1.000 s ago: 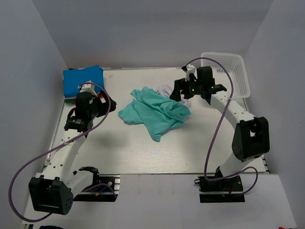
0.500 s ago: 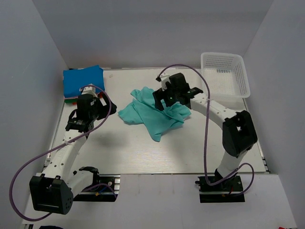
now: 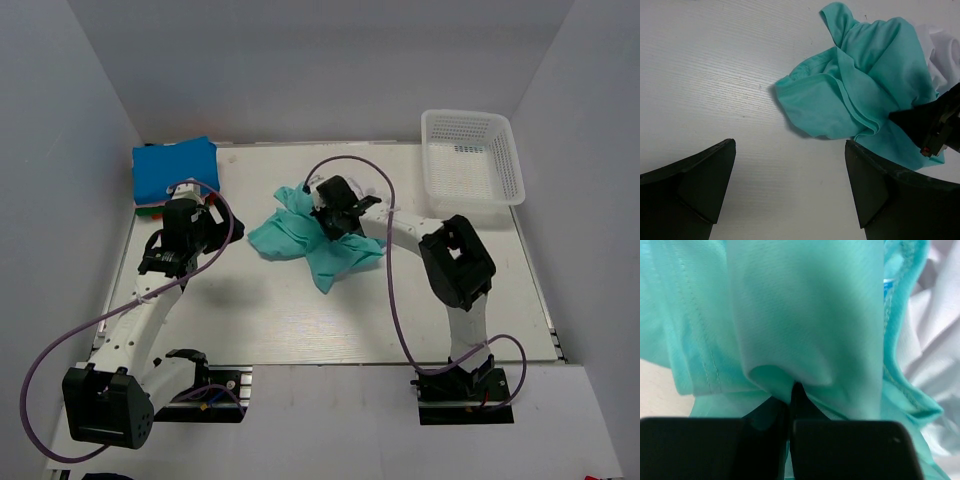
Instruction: Fold and stack the t-shirts
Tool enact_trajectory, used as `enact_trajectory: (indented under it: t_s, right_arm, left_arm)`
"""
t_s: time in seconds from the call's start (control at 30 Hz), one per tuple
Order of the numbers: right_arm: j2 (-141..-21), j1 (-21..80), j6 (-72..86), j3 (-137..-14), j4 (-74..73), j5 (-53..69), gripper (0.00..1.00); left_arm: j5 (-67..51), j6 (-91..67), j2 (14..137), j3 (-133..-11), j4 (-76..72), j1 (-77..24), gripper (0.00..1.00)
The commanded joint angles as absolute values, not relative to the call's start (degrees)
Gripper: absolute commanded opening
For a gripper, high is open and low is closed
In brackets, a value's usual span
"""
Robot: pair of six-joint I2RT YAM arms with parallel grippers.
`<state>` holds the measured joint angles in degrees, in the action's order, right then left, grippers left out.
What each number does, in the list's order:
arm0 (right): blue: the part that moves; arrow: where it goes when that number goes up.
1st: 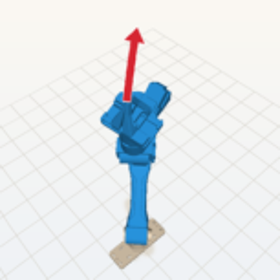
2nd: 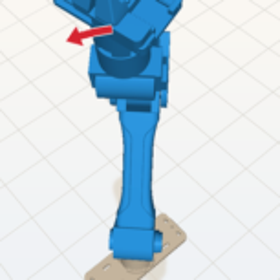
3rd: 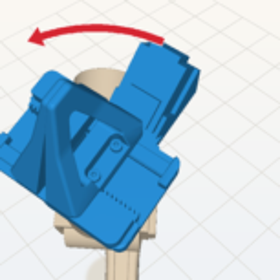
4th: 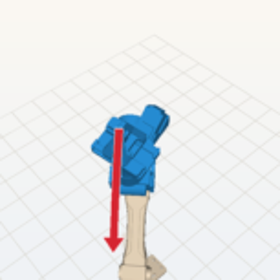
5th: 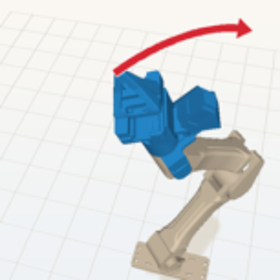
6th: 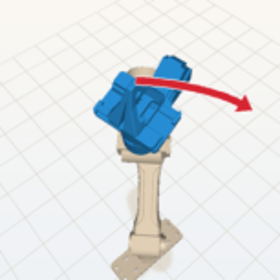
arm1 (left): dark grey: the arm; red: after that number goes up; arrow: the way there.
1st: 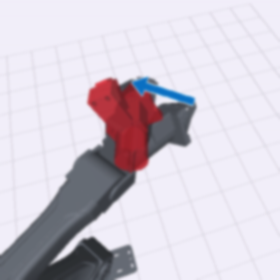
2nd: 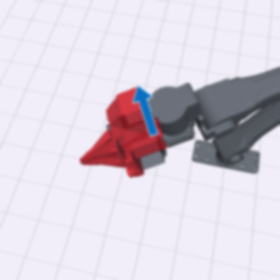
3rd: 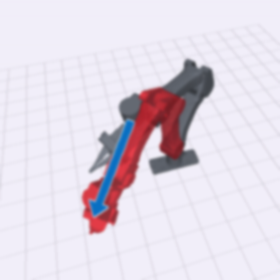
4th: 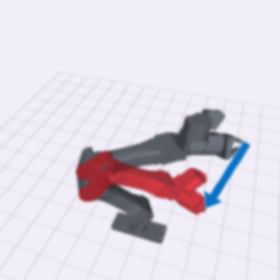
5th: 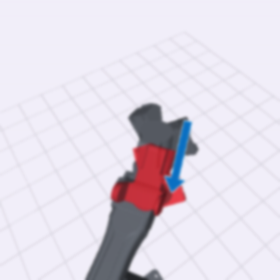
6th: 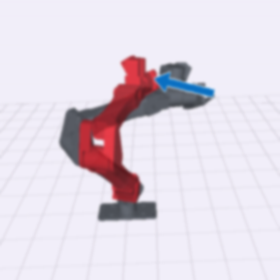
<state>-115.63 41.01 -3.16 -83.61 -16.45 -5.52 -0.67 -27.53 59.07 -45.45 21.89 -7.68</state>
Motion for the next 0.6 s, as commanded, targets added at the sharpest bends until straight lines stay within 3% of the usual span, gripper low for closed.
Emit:
enact_trajectory:
  t_s: [0.0, 0.27, 0.57]
  right_arm:
    - [-109.5, 41.8, -1.6, -83.8, -11.5, -9.9, 0.0]
    - [-98.8, 41.6, 1.3, -87.8, -10.7, -8.2, 0.0]
    - [-93.8, 40.3, 0.6, -95.7, -11.0, -20.4, 0.0]
  left_arm:
    - [-0.2, -27.9, 58.6, -45.3, 21.8, -7.9, 1.0]
    - [-0.2, -27.9, 57.6, -44.7, 21.8, -7.9, 1.0]
    - [-0.2, -27.9, 56.5, -45.8, 21.8, -7.9, 1.0]
